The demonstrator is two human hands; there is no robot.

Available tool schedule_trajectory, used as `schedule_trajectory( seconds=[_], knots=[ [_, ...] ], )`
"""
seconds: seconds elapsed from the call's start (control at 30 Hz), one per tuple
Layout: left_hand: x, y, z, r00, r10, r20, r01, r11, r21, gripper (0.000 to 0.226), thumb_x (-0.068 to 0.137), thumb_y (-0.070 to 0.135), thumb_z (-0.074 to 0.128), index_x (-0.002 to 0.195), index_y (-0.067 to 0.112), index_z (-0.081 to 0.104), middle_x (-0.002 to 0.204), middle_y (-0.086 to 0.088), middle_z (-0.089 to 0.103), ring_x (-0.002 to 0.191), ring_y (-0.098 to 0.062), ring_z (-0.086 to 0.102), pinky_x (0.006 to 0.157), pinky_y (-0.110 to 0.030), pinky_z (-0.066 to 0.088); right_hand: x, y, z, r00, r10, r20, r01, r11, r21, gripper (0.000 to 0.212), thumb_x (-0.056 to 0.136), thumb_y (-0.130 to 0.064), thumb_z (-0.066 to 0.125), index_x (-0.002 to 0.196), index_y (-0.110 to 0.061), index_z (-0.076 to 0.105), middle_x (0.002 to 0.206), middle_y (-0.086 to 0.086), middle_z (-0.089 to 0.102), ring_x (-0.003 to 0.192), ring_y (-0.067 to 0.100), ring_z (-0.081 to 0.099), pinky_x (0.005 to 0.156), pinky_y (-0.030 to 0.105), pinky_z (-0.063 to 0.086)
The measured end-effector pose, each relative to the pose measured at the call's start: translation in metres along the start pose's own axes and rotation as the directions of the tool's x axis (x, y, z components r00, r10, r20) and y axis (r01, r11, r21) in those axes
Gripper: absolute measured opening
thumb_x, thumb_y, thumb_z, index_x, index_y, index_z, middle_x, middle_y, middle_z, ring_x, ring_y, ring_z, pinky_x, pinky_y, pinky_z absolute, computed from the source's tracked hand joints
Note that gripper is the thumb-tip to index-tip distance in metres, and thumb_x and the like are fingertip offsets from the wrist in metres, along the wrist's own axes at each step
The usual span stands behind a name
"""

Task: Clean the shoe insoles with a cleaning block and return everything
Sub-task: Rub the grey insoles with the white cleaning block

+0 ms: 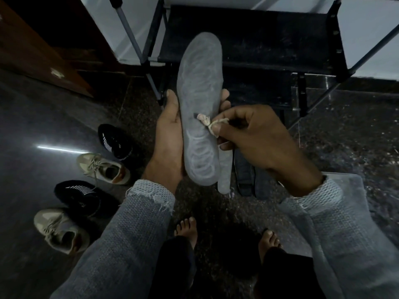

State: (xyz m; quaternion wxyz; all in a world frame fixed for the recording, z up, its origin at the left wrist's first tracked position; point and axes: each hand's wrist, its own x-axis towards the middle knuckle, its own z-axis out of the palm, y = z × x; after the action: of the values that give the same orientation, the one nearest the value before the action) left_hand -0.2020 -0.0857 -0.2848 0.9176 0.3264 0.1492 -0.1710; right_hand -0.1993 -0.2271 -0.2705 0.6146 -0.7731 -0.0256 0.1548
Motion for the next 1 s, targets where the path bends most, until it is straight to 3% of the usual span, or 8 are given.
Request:
schedule_trajectory(
  seconds=[0.1, 0.2, 0.3, 0.4, 0.57, 0.77, 0.87, 1.0],
  knots=[
    [0.001, -0.006, 0.001, 0.998, -0.053, 0.024, 0.051, 0.998, 0.044, 0.069, 0.1, 0.056, 0.021, 0.133, 0.003, 0.05, 0.131, -0.015, 0.054, 0.114, -0.024, 0.055, 0.103, -0.038, 0.041, 0.001, 0.004, 0.001, 0.998, -0.035, -0.049, 0.032, 0.998, -0.06, 0.005, 0.089, -0.013, 0.068, 0.087, -0.011, 0.072, 0.083, 0.001, 0.071, 0.075, 0.016, 0.069, 0.07, 0.032, 0.06],
    [0.003, -0.005, -0.001, 0.996, -0.085, -0.041, 0.086, 0.996, 0.018, 0.068, 0.1, 0.056, 0.023, 0.134, 0.005, 0.051, 0.131, -0.013, 0.058, 0.114, -0.022, 0.058, 0.105, -0.038, 0.042, 0.001, 0.009, 0.006, 0.987, -0.143, -0.073, 0.107, 0.927, -0.36, 0.005, 0.089, -0.021, 0.067, 0.09, -0.017, 0.071, 0.09, -0.005, 0.063, 0.082, 0.005, 0.059, 0.075, 0.022, 0.048],
    [0.003, -0.004, -0.002, 0.996, -0.07, -0.056, 0.071, 0.997, 0.02, 0.071, 0.102, 0.052, 0.021, 0.102, 0.006, 0.075, 0.106, -0.01, 0.072, 0.096, -0.018, 0.069, 0.094, -0.033, 0.051, 0.0, 0.009, 0.014, 0.947, -0.29, -0.14, 0.169, 0.818, -0.549, 0.008, 0.091, -0.02, 0.064, 0.091, -0.014, 0.069, 0.096, 0.0, 0.052, 0.082, 0.01, 0.052, 0.075, 0.024, 0.046],
    [0.001, -0.009, 0.006, 0.988, -0.016, -0.152, 0.042, 0.985, 0.17, 0.056, 0.105, 0.039, 0.021, 0.106, 0.008, 0.068, 0.083, -0.008, 0.067, 0.078, -0.015, 0.064, 0.085, -0.026, 0.052, 0.002, 0.007, 0.016, 0.895, -0.397, -0.203, 0.206, 0.771, -0.603, 0.012, 0.093, -0.017, 0.059, 0.09, -0.007, 0.067, 0.093, 0.0, 0.05, 0.082, 0.014, 0.052, 0.073, 0.031, 0.048],
    [-0.001, -0.014, 0.012, 0.986, -0.073, -0.148, 0.097, 0.982, 0.161, 0.047, 0.1, 0.043, 0.034, 0.113, 0.007, 0.06, 0.096, -0.006, 0.067, 0.091, -0.017, 0.064, 0.088, -0.031, 0.054, 0.015, 0.011, 0.008, 0.847, -0.456, -0.275, 0.161, 0.712, -0.684, 0.013, 0.091, -0.019, 0.063, 0.089, -0.007, 0.068, 0.093, 0.007, 0.054, 0.086, 0.021, 0.055, 0.072, 0.032, 0.047],
    [0.005, -0.011, 0.011, 0.967, -0.016, -0.254, 0.079, 0.967, 0.241, 0.043, 0.103, 0.026, 0.027, 0.114, -0.002, 0.057, 0.066, -0.002, 0.065, 0.075, -0.014, 0.056, 0.073, -0.016, 0.046, 0.01, -0.002, -0.005, 0.975, -0.186, 0.119, 0.22, 0.799, -0.559, 0.009, 0.089, -0.024, 0.067, 0.091, -0.018, 0.072, 0.085, -0.012, 0.054, 0.078, 0.001, 0.054, 0.067, 0.01, 0.042],
    [0.001, -0.012, 0.014, 0.981, -0.078, -0.178, 0.1, 0.987, 0.122, 0.051, 0.102, 0.041, 0.032, 0.1, 0.004, 0.067, 0.09, -0.009, 0.068, 0.087, -0.018, 0.063, 0.085, -0.028, 0.053, 0.012, 0.001, -0.005, 0.968, -0.251, -0.02, 0.192, 0.787, -0.586, 0.014, 0.09, -0.029, 0.064, 0.091, -0.016, 0.07, 0.089, -0.007, 0.052, 0.078, 0.004, 0.051, 0.068, 0.013, 0.042],
    [-0.004, -0.017, 0.013, 0.991, -0.105, -0.086, 0.112, 0.991, 0.078, 0.059, 0.101, 0.047, 0.034, 0.09, 0.007, 0.077, 0.093, -0.01, 0.073, 0.085, -0.02, 0.07, 0.08, -0.032, 0.058, 0.019, 0.011, -0.004, 0.909, -0.353, -0.221, 0.156, 0.781, -0.605, 0.015, 0.092, -0.025, 0.063, 0.09, -0.012, 0.069, 0.095, 0.004, 0.054, 0.083, 0.017, 0.057, 0.076, 0.038, 0.052]
  ],
)
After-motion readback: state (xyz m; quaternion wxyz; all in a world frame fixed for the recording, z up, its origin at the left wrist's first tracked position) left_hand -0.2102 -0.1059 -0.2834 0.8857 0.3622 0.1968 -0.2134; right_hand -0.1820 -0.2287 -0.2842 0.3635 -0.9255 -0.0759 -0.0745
